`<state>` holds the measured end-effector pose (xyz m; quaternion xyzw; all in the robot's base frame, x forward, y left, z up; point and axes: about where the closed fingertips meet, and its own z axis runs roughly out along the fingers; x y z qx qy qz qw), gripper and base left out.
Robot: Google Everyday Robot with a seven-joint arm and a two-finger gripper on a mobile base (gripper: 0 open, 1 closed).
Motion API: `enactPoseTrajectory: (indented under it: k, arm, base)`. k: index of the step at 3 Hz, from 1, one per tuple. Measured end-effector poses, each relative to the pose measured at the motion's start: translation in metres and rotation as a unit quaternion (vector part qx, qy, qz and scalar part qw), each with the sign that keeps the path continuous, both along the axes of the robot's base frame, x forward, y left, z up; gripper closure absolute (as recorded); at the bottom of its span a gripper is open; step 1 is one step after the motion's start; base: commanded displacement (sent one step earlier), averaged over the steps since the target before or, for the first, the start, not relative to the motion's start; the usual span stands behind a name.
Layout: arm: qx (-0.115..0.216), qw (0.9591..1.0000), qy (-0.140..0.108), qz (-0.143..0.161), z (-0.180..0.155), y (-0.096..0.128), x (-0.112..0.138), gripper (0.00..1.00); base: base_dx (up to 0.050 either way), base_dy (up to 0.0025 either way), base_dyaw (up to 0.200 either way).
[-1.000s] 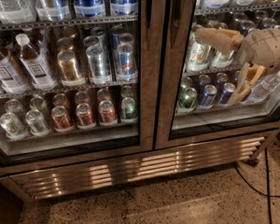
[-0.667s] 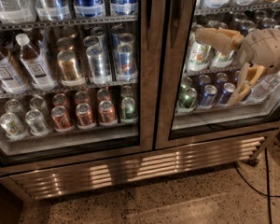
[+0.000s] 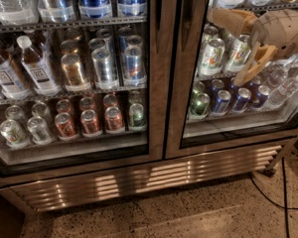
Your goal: Open right fridge door
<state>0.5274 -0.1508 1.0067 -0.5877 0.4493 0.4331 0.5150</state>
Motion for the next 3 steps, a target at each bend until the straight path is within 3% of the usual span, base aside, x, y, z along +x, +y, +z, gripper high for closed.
enactPoseTrajectory:
  k: [1,2,3]
  arm:
    - [-0.006,1.0000,0.002,0.001,0.000,0.009,0.003,0.00]
    - [-0.004,0.9997,-0.009,-0.024,-0.001,0.026,0.003,0.00]
    - [-0.004,0.9997,-0.009,-0.024,-0.001,0.026,0.003,0.00]
  base:
    - [0.000,0.00000,0.000]
    - [0.000,0.00000,0.000]
    - [0.000,-0.00003,0.196]
